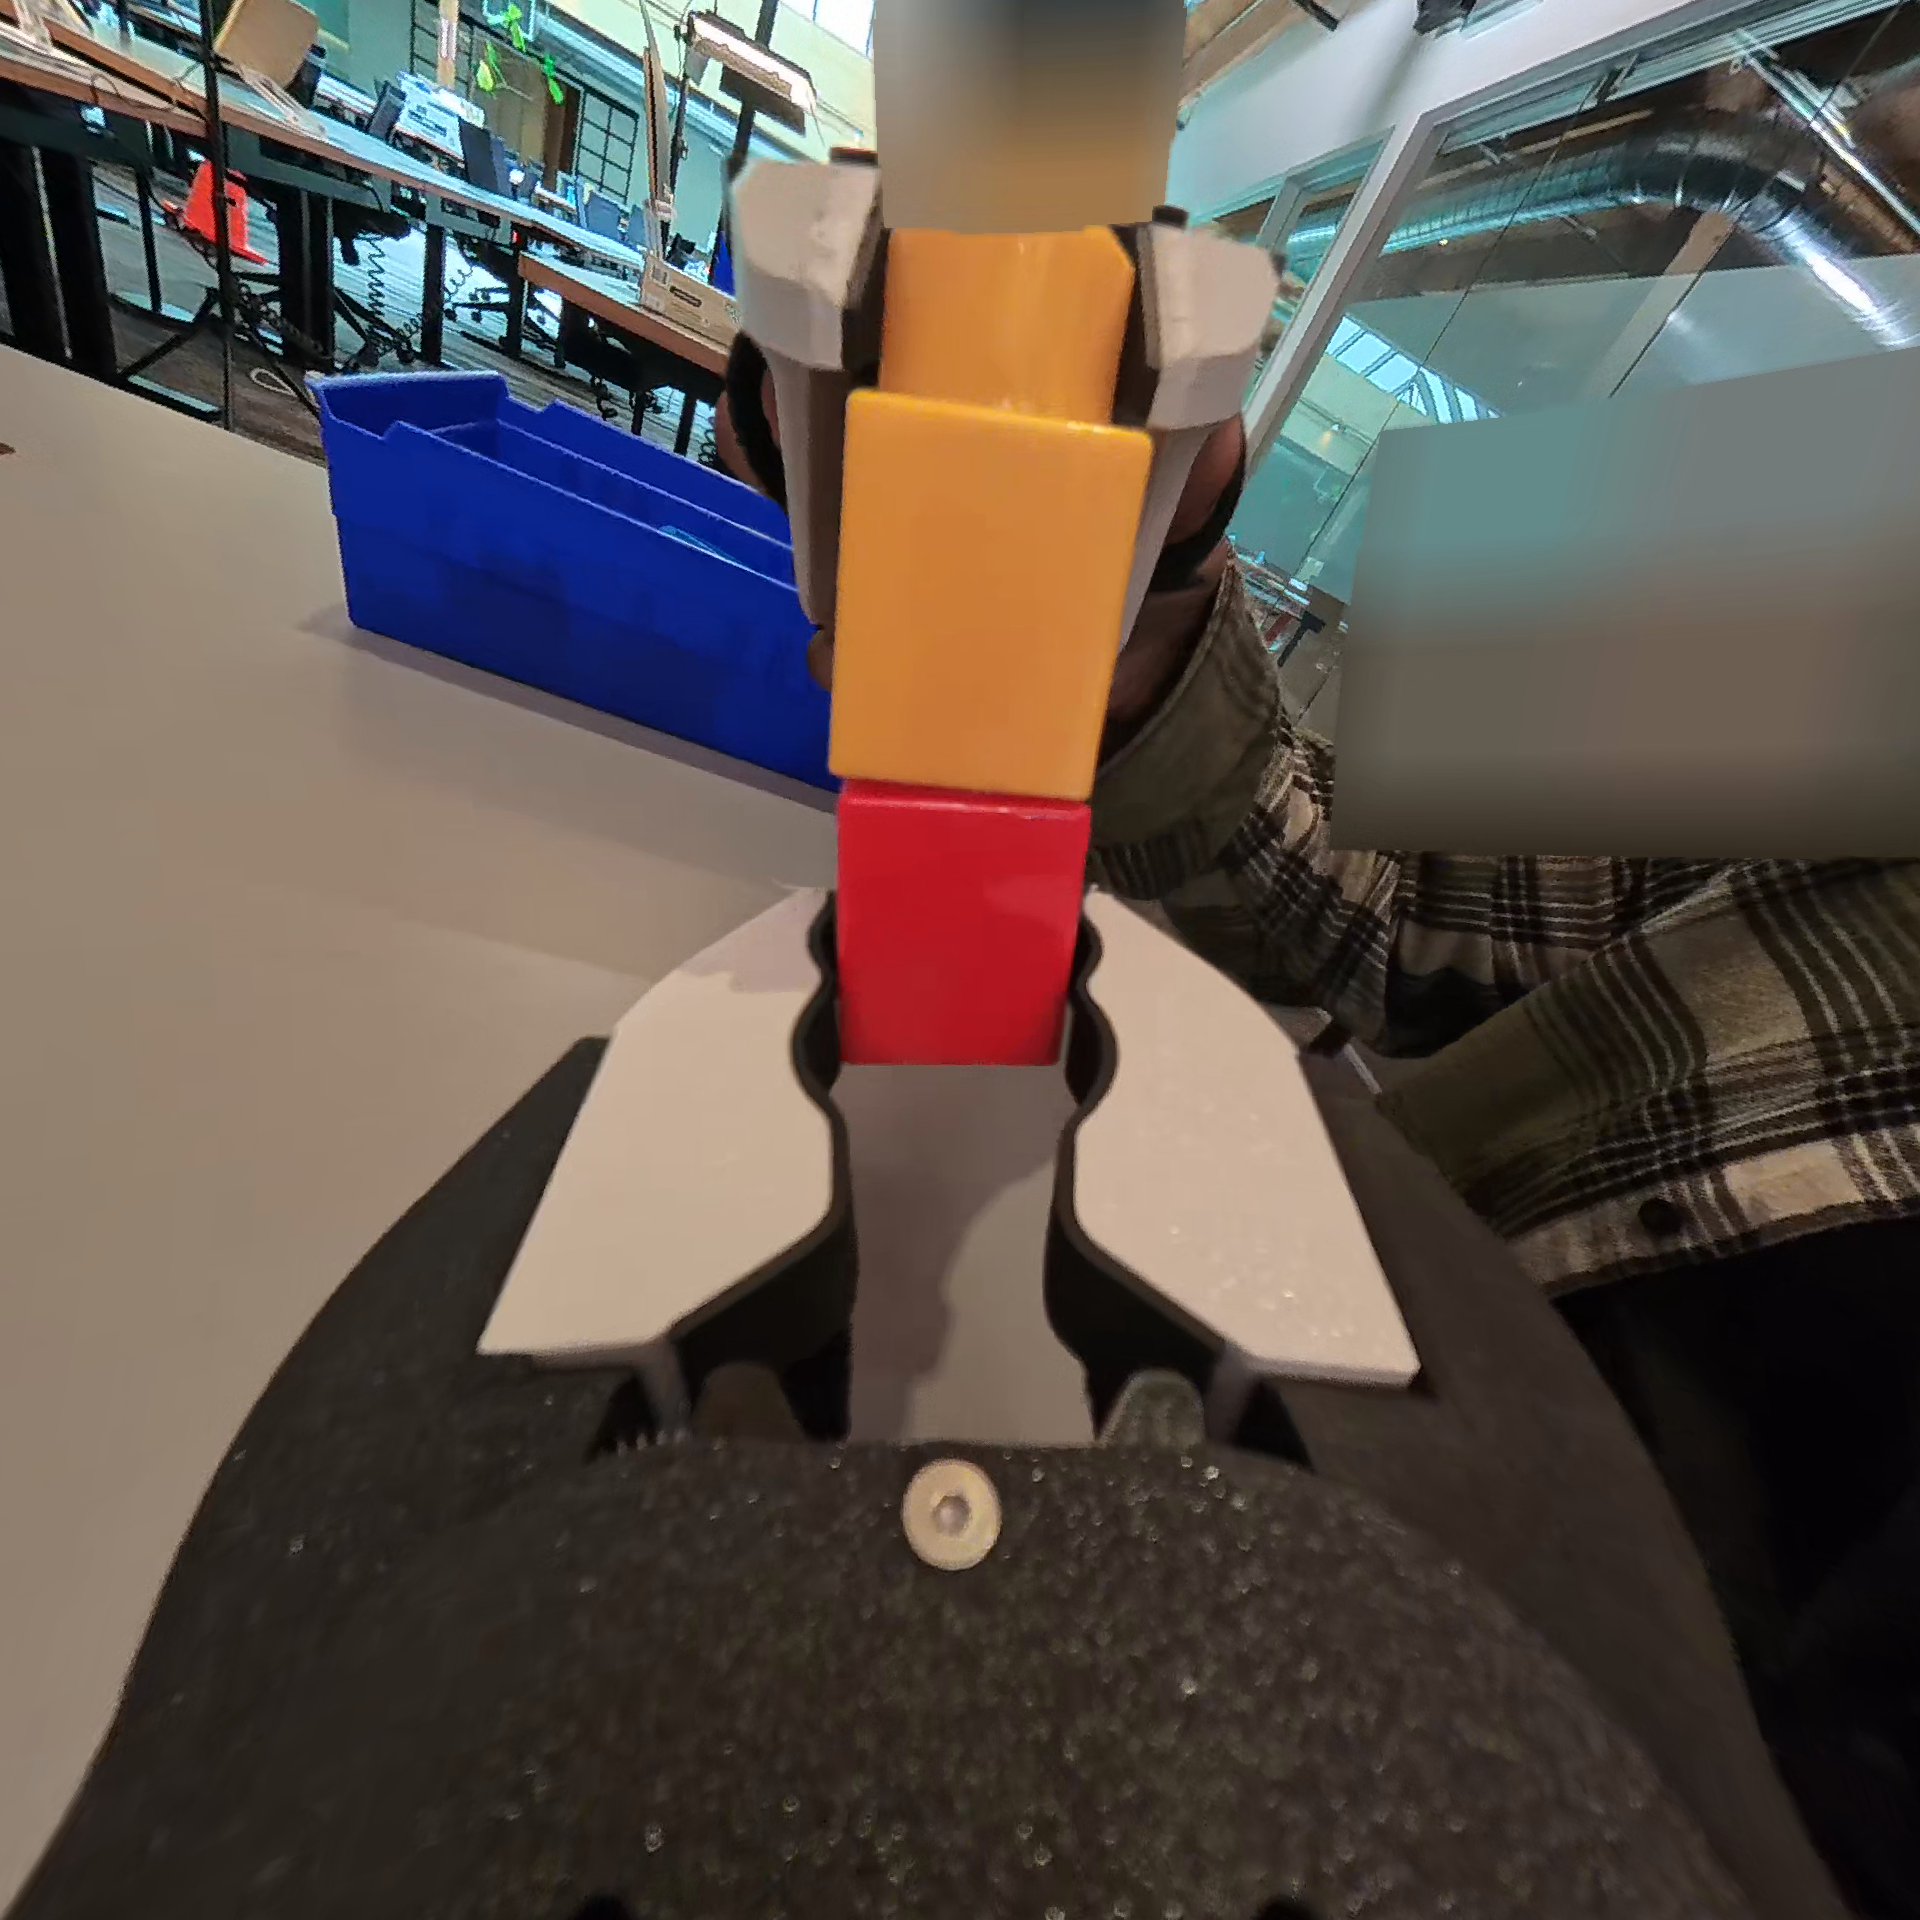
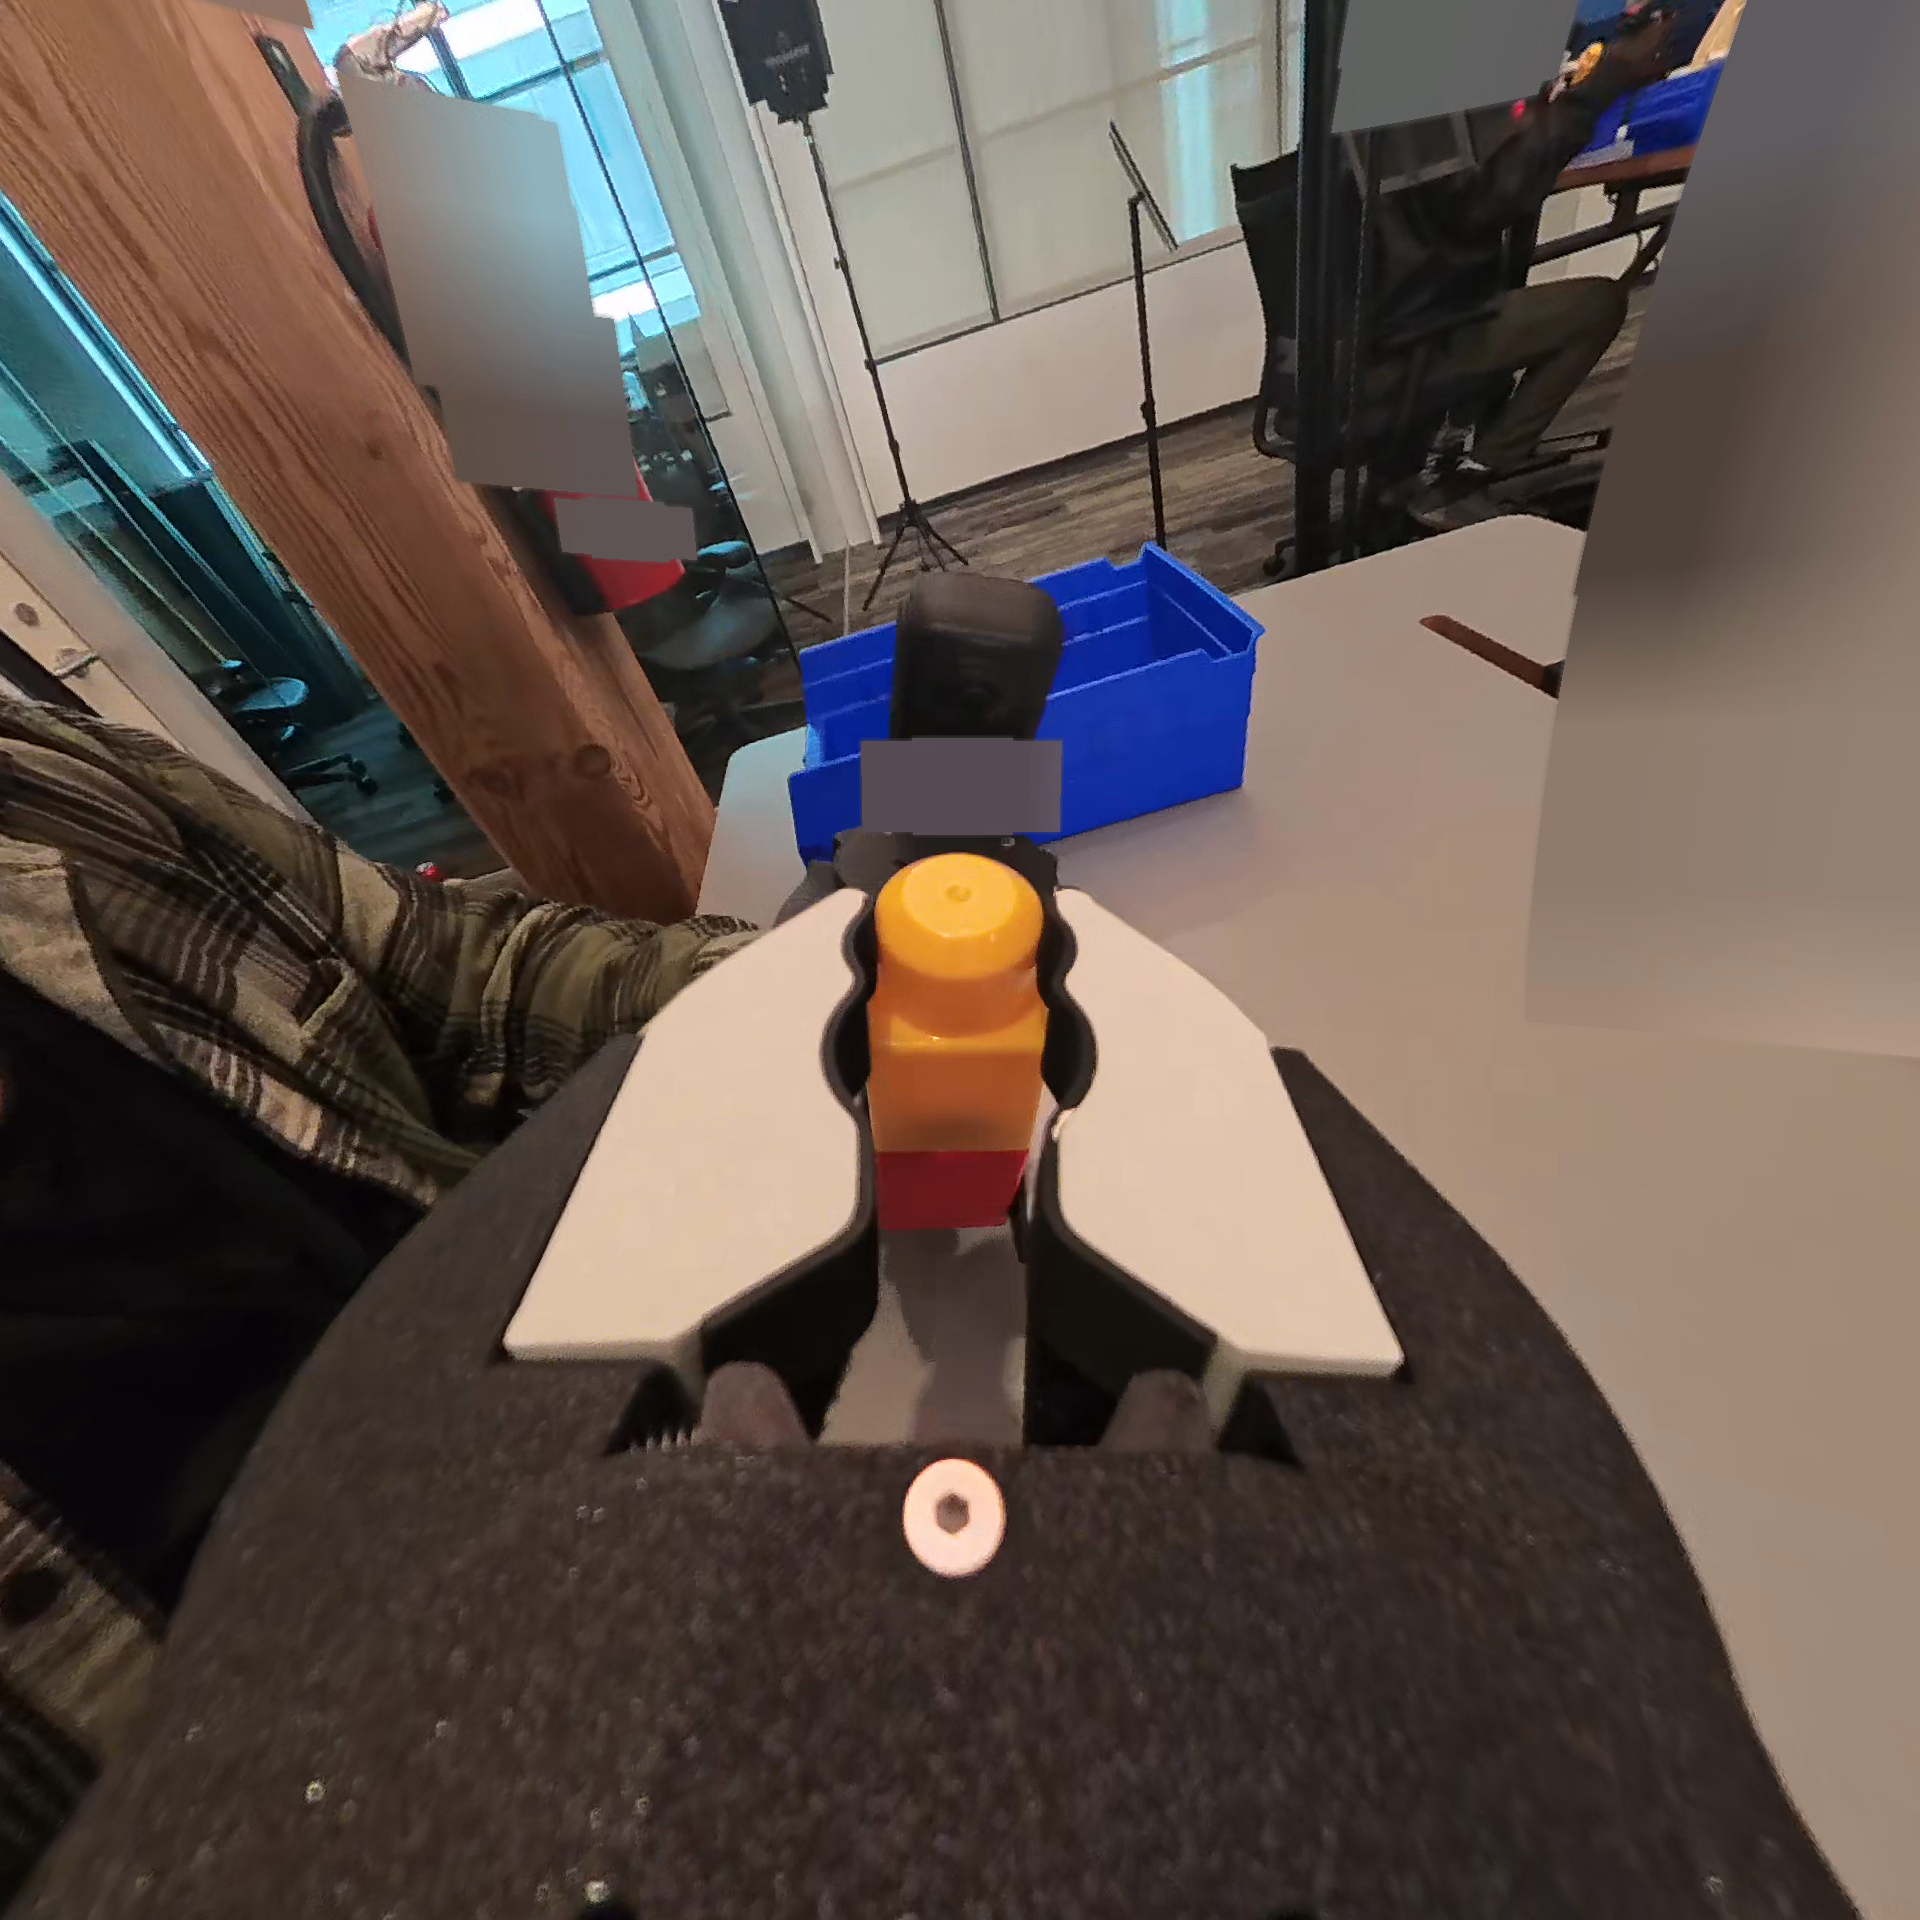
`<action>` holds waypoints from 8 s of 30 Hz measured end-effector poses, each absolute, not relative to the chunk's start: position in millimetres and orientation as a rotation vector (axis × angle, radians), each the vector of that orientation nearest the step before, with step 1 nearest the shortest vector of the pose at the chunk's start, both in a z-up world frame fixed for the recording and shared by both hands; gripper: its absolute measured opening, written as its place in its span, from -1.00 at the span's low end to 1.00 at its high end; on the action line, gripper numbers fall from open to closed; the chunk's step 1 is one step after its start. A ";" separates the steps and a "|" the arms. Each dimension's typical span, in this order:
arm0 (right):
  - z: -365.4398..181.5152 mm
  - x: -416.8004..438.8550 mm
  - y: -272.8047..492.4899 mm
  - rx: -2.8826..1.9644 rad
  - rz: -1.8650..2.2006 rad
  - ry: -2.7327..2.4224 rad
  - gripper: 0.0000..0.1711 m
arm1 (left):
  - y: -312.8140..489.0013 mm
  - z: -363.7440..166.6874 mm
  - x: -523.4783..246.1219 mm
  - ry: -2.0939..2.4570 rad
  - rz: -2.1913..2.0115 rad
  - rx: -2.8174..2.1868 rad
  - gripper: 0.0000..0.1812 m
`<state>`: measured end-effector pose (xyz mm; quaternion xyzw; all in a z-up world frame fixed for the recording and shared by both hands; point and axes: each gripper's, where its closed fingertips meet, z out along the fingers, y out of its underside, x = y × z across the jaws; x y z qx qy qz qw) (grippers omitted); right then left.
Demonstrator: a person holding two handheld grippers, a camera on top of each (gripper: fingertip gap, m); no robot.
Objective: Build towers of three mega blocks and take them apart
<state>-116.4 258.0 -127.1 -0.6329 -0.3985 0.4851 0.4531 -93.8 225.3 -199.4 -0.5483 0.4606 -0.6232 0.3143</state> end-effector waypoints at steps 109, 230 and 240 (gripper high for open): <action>-179.0 374.9 242.4 -2.396 -0.151 -0.027 0.30 | 272.7 -108.8 -358.5 0.648 -0.516 -1.816 0.41; -233.3 -15.3 191.7 -2.189 0.855 -0.205 -0.58 | 324.6 -285.4 -640.3 0.115 -0.401 -2.666 -0.94; -226.5 -9.1 191.0 -2.178 0.852 -0.209 -0.60 | 338.8 -217.4 -632.8 0.128 -0.407 -2.543 -0.93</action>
